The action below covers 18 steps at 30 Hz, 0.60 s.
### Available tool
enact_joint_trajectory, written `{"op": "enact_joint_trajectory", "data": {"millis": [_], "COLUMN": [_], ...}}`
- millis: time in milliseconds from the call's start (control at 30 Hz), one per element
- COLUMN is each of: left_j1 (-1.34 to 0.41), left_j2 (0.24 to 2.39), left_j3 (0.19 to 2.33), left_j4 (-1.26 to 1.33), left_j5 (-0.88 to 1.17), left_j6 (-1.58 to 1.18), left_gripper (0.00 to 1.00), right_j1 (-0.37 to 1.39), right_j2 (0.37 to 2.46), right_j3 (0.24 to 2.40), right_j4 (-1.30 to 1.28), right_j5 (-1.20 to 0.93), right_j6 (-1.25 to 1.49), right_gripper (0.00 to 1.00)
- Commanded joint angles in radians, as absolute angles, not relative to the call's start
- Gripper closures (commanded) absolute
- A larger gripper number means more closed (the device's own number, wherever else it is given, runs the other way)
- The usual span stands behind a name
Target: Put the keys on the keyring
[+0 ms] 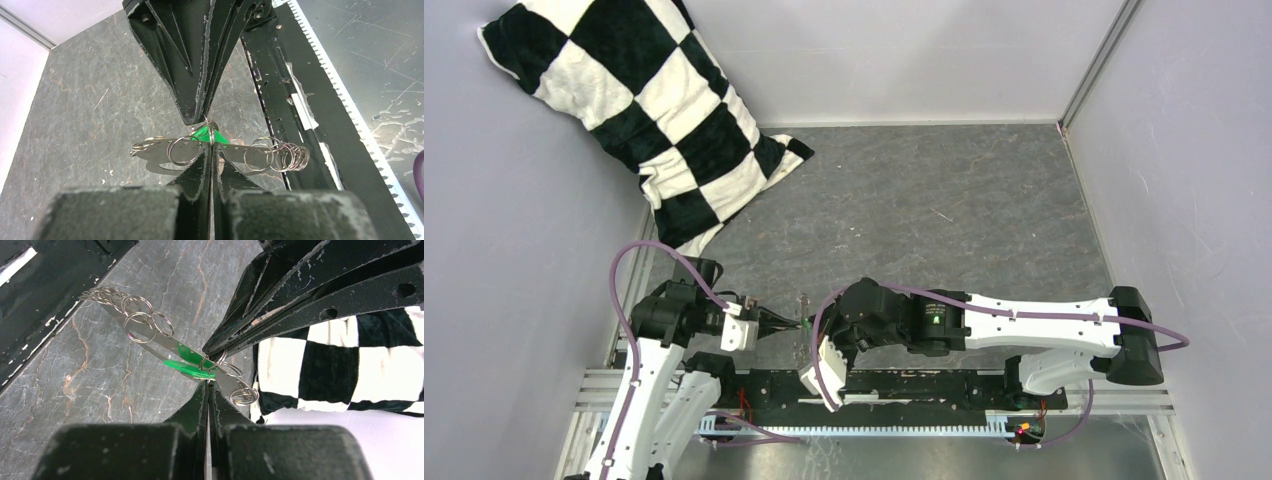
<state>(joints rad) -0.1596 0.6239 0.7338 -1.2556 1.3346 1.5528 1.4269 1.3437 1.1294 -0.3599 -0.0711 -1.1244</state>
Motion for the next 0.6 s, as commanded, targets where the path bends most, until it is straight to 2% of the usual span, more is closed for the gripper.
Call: {"op": "enact_joint_trajectory", "data": {"millis": [0,567], "left_j1": [-0.167,-0.170], "left_j2": [0.631,0.641], "left_j3": [0.764,0.760], "left_j4": [-1.257,-1.257], "left_j5": [1.347,1.342], "left_j6": [1.552,1.549], "left_gripper": [0.98,0.98], "right_j1": [1.439,1.445], "right_j2": [1.354,1.361], "right_j3": [1.170,1.198], "right_j4": [-0.317,-0.321], "right_j5": [-0.098,-0.051], "right_j6": [-1.141,-1.148], "right_gripper": [0.99,0.99]}}
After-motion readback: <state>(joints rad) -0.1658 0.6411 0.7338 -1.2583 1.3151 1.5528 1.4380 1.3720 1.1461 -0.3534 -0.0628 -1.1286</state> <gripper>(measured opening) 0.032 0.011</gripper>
